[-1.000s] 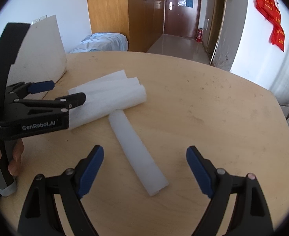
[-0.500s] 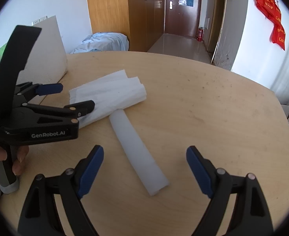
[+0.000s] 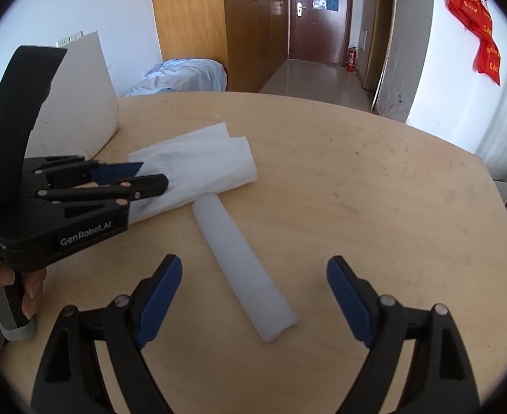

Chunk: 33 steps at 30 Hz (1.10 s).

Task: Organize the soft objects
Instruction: 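Move the left tool to the white tissues while the right tool approaches the foam strip, then close the left tool on the white tissues while the right tool grasps the foam strip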

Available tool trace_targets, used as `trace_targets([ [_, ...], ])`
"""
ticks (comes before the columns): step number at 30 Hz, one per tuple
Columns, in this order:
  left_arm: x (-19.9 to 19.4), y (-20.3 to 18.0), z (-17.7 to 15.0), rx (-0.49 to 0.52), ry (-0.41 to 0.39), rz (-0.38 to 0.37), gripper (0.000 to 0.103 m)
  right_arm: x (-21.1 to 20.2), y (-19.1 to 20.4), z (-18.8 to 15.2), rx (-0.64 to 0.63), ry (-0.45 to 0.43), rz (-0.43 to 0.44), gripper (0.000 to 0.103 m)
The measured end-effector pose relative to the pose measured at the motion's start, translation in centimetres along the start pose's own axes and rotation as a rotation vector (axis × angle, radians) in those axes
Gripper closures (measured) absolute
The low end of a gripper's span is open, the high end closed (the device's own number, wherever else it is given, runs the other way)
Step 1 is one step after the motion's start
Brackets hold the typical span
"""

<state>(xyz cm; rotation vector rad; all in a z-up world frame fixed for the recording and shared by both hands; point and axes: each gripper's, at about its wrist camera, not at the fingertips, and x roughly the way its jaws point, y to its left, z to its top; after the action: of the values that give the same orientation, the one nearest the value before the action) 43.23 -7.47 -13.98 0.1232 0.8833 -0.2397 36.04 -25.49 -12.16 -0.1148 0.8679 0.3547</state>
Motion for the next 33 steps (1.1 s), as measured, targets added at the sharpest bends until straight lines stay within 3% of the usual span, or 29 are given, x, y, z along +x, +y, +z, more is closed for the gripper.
trace_targets([
  [10,-2.2,0.4,0.5,-0.023,-0.037,-0.093,0.08,-0.2,0.1,0.1,0.006,-0.005,0.016,0.014],
  [12,-1.5,0.4,0.5,-0.022,-0.011,-0.09,0.067,-0.2,0.1,0.1,0.008,-0.005,0.021,0.014],
  [17,-0.6,0.5,0.5,-0.014,0.016,-0.085,0.049,-0.3,0.1,0.1,0.003,-0.005,0.025,0.014],
  [21,-0.3,0.5,0.4,0.0,0.021,-0.072,0.045,-0.3,0.0,-0.1,0.002,-0.001,0.023,0.014],
  [31,0.6,0.0,0.9,0.03,0.016,-0.044,0.042,-0.4,0.0,-0.2,0.0,0.005,0.019,0.014],
  [33,0.5,-0.1,0.8,0.039,0.01,-0.043,0.046,-0.3,0.0,-0.2,-0.002,0.009,0.015,0.014],
])
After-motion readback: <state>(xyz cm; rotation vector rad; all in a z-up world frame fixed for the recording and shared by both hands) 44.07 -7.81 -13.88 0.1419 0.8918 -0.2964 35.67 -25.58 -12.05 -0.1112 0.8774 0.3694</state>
